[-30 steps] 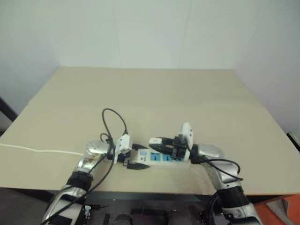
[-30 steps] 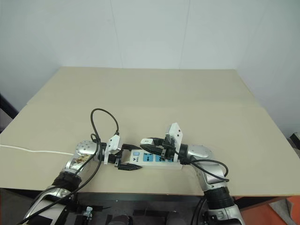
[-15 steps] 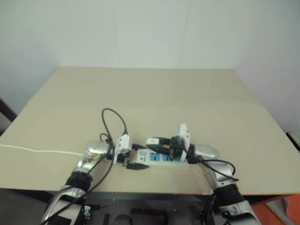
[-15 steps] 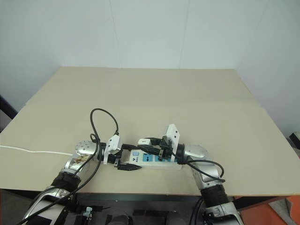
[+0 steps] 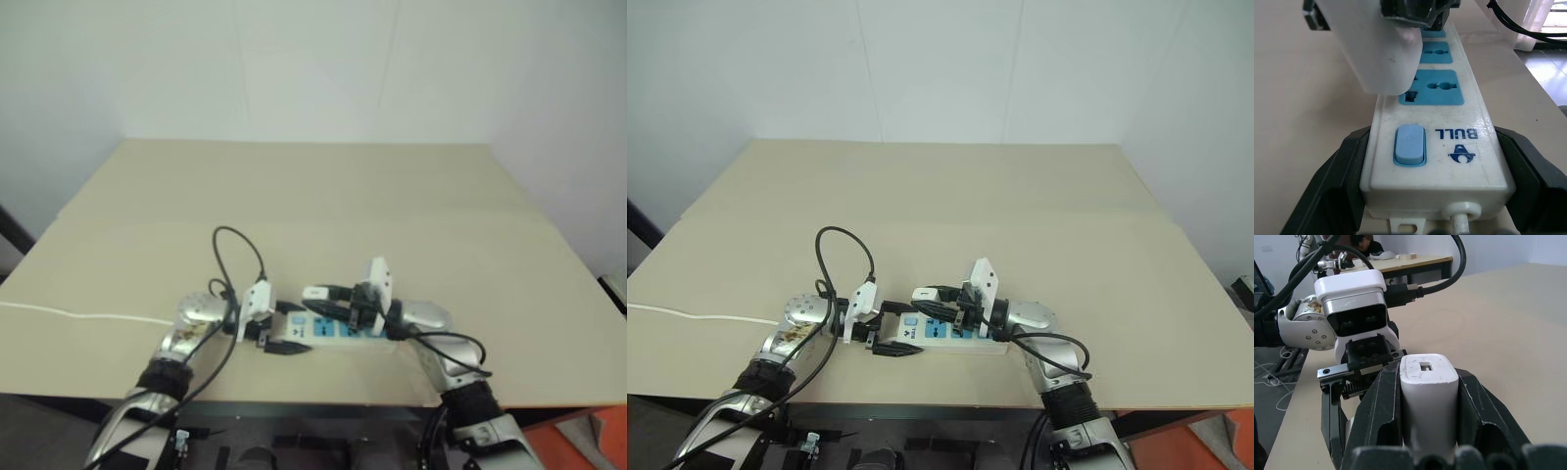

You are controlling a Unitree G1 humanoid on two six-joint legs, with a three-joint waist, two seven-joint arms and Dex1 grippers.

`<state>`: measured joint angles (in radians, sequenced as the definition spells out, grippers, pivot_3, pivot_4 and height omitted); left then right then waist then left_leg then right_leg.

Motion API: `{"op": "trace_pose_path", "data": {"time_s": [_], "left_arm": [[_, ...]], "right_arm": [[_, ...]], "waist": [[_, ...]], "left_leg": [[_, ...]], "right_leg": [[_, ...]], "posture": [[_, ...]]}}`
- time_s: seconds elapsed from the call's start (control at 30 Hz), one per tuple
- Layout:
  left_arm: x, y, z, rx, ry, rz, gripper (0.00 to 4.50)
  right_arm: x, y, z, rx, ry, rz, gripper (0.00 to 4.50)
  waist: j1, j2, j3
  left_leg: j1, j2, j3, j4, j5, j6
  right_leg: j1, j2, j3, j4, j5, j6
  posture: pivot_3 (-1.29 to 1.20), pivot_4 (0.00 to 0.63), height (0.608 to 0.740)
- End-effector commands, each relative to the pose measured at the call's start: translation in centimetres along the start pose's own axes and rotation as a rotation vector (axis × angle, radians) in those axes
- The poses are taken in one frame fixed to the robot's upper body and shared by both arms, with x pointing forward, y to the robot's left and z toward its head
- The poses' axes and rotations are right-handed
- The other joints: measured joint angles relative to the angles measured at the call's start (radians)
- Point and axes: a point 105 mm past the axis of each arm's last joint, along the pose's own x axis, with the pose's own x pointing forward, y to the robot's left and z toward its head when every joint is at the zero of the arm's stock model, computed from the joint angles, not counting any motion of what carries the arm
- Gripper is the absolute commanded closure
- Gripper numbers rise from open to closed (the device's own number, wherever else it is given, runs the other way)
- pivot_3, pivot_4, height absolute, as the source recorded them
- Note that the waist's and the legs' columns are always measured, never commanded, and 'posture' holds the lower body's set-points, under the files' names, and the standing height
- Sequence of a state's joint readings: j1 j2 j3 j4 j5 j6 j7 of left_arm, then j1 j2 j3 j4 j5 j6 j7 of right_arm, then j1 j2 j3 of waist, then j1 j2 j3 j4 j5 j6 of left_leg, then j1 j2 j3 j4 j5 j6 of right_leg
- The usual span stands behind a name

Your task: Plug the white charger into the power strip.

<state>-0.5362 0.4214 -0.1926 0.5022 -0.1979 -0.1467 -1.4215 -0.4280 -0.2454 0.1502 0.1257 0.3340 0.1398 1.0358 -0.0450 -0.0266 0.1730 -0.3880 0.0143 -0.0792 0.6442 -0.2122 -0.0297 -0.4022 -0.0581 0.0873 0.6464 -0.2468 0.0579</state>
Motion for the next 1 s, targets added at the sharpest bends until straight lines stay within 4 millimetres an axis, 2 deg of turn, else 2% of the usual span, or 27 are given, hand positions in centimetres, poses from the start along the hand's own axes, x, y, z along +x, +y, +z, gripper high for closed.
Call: {"op": "trace_pose_path", "data": {"time_s": [0.03,0.37,0.63,1.0], "left_arm": [[0.1,-0.6,-0.9,-0.026,0.038,-0.022,1.21],[0.1,-0.6,-0.9,-0.029,0.041,-0.020,1.21],[0.0,-0.6,-1.0,-0.029,0.045,-0.018,1.21],[-0.3,-0.5,-1.0,-0.033,0.052,-0.008,1.21]], "right_arm": [[0.3,0.0,0.8,-0.041,-0.018,0.013,3.35],[-0.2,0.9,0.2,-0.014,0.015,0.076,3.35],[-0.2,0.3,-0.9,-0.050,0.050,0.040,3.35],[-3.9,-1.1,-2.9,-0.076,0.167,0.018,3.35]], "waist": [[0.000,0.000,0.000],[0.000,0.000,0.000],[0.000,0.000,0.000],[0.004,0.000,0.000]], "left_leg": [[0.000,0.000,0.000,0.000,0.000,0.000],[0.000,0.000,0.000,0.000,0.000,0.000],[0.000,0.000,0.000,0.000,0.000,0.000],[0.001,0.000,0.000,0.000,0.000,0.000]], "right_leg": [[0.000,0.000,0.000,0.000,0.000,0.000],[0.000,0.000,0.000,0.000,0.000,0.000],[0.000,0.000,0.000,0.000,-0.001,0.001],[0.001,0.000,0.000,0.000,-0.001,0.001]], "posture": [[0.00,0.150,0.740],[0.00,0.150,0.740],[0.00,0.150,0.740],[0.00,0.150,0.740]]}}
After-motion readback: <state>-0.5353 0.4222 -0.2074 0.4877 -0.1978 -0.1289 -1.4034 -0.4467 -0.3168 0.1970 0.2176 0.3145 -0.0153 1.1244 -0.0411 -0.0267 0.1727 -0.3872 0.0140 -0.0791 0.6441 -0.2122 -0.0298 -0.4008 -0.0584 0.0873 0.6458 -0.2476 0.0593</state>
